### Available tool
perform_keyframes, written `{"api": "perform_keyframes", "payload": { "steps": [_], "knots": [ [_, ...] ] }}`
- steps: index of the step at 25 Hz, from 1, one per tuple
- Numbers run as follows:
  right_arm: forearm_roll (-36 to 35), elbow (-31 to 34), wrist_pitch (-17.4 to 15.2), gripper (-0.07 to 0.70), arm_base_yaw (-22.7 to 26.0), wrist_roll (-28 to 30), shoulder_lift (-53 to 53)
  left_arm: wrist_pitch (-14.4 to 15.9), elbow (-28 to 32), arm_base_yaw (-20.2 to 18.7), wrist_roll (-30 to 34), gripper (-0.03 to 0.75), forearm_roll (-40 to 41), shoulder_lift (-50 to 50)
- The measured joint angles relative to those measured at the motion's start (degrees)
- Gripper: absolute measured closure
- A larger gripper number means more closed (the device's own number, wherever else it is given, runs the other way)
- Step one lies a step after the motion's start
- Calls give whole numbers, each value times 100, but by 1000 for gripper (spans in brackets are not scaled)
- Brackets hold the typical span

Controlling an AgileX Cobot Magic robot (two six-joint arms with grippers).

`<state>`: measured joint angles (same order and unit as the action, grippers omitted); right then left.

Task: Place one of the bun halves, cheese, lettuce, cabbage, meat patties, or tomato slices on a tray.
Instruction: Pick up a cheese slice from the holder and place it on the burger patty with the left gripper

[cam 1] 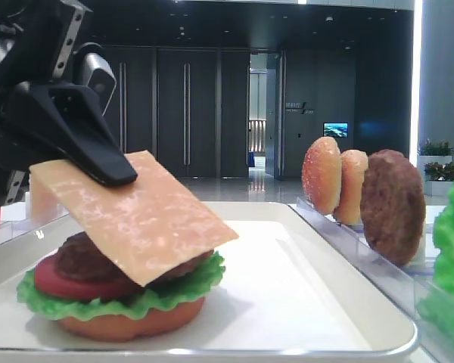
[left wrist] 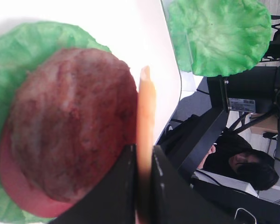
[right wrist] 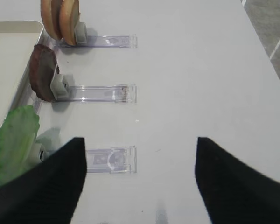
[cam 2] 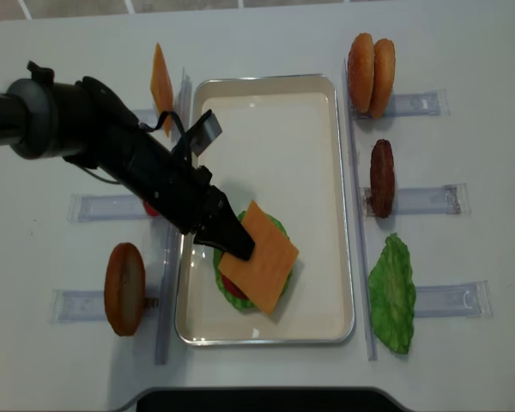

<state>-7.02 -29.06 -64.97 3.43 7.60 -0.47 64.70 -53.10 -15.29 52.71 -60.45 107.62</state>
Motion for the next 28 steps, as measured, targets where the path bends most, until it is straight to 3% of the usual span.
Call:
{"api": "perform_keyframes", "payload": {
  "steps": [28],
  "knots": [
    [0, 0, 0, 159, 0, 0, 0, -371, -28, 0, -240, 678, 269, 2]
  ]
}}
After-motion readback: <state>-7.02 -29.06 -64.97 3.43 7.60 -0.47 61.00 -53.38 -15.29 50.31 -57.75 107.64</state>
